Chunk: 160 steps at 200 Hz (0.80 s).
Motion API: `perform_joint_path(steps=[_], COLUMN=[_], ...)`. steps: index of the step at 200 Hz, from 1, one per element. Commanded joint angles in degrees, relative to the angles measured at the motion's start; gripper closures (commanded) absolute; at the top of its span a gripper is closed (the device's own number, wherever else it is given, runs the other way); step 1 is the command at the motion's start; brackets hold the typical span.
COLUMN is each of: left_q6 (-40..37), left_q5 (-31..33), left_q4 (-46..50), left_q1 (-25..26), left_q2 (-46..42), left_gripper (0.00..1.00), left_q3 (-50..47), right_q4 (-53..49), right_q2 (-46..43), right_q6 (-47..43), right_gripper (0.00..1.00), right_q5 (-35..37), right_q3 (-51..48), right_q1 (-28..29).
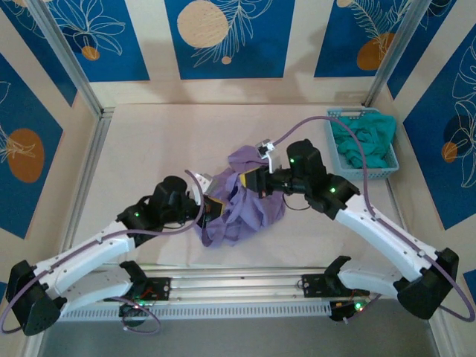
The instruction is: Fold the inside-out t-shirt
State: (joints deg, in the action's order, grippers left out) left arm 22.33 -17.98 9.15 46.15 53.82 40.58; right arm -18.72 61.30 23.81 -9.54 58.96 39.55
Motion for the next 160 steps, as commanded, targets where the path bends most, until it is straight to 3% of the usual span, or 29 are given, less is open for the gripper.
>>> perform_joint_path(steps=[1, 29, 65, 89, 140, 160], left_q6=[5.81, 11.54, 12.13, 14.91, 30.70, 31.68], left_q5=[-17.19, -25.07, -24.93, -22.26, -28.18, -28.29], left_q4=[-12.37, -22.25, -25.73, -29.47, -53.30, -53.19], left_q1=[-0.46, -0.51, -2.18, -7.08, -16.72, -19.01], left_q2=[-2.99, -2.87, 0.20, 2.30, 13.86, 17.80], left_gripper=[1.00, 1.00, 1.00, 1.00, 1.00, 1.00], left_q3=[0.13, -0.71, -1.81, -4.45, -10.36, -10.61], right_q4=[-4.97, -5.37, -1.06, 0.81, 4.67, 5.49], right_q2=[-2.83, -4.69, -2.99, -1.14, 5.65, 7.56], right_q6=[-6.77, -7.47, -5.06, -3.63, -1.02, -0.70], right_gripper=[1.00, 1.00, 1.00, 1.00, 1.00, 1.00], right_q5=[2.83, 3.50, -3.32, -3.68, -6.87, -6.91], right_q3=[-2.48, -5.43, -8.11, -8.94, -8.64, -8.63], right_q1=[-0.90, -2.08, -2.23, -2.37, -2.18, -2.10])
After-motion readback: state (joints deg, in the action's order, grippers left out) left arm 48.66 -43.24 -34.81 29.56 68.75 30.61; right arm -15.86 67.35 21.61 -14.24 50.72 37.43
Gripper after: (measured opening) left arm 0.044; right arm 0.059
